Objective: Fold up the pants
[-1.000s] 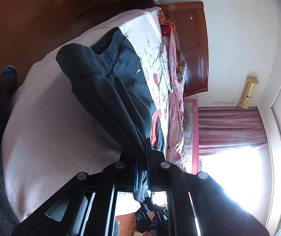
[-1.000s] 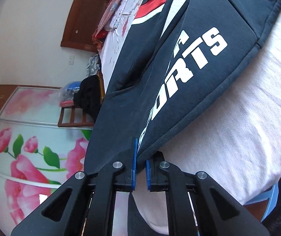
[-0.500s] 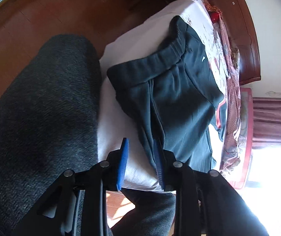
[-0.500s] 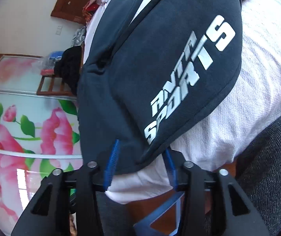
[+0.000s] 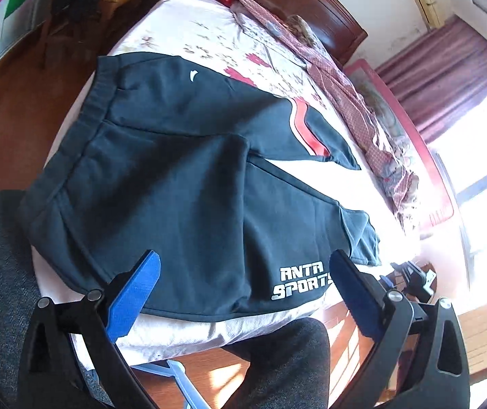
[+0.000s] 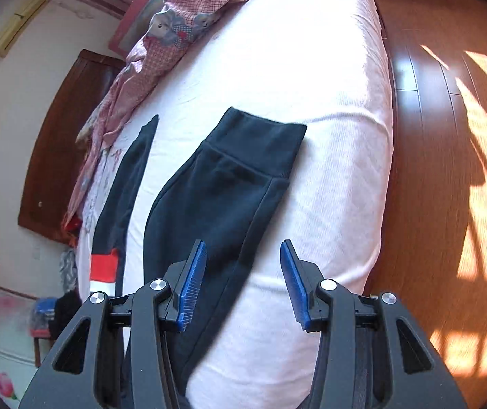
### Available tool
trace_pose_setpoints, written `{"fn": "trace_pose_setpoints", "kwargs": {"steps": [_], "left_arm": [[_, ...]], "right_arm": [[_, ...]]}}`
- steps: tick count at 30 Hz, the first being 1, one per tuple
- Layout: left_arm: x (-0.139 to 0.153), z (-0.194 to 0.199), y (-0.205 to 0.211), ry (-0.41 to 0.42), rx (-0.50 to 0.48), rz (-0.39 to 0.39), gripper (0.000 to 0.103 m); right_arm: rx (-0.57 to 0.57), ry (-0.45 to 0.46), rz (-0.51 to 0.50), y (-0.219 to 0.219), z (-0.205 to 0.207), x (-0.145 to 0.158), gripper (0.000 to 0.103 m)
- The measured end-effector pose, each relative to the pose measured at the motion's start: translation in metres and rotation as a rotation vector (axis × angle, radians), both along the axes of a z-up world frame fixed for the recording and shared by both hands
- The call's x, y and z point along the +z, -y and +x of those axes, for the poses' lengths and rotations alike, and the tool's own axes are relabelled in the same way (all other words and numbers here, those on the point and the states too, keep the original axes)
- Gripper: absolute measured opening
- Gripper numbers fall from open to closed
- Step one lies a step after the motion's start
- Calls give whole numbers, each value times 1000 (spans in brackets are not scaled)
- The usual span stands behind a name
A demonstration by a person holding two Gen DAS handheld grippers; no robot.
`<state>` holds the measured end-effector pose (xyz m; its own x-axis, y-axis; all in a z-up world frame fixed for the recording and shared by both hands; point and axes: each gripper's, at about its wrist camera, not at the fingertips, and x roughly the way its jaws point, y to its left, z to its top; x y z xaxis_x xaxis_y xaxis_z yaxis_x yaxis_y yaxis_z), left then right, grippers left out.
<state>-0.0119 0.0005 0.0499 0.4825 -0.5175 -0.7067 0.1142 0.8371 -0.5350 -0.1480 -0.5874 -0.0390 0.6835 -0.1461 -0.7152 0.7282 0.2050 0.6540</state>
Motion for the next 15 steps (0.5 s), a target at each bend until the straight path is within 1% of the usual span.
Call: {"fn": "trace_pose_setpoints", "kwargs": {"steps": [1,4,7,9,10,11,12,14,15], "left_arm": [[0,-6,5,3,-13,12,100],[-4,-13,19,-9,-49,51,100],[-8,-16,26,-35,-50,73,100],[-14,-19,25,-46,-42,77,100],[-17,-19,23,-51,-35,82,100],[-17,-18,23,-55,-30,85,100],[-23,-15,25,-58,-27,87,100],[-27,-13,27,-69,-27,94,100],[-29,-13,28,-75,-29,100,100]], "right_arm": [[-4,9,2,6,2,-3,45],[-19,-27,4,20,11,-14,45],[-31,-53,16,29,27,-25,45],[-26,-80,-14,31,35,-26,44],[-15,-88,-38,31,39,-23,38],[15,-106,-60,31,45,-20,26],[44,-137,-95,30,51,-15,15],[108,-190,-215,25,61,3,12],[132,-199,-280,22,64,15,12]]}}
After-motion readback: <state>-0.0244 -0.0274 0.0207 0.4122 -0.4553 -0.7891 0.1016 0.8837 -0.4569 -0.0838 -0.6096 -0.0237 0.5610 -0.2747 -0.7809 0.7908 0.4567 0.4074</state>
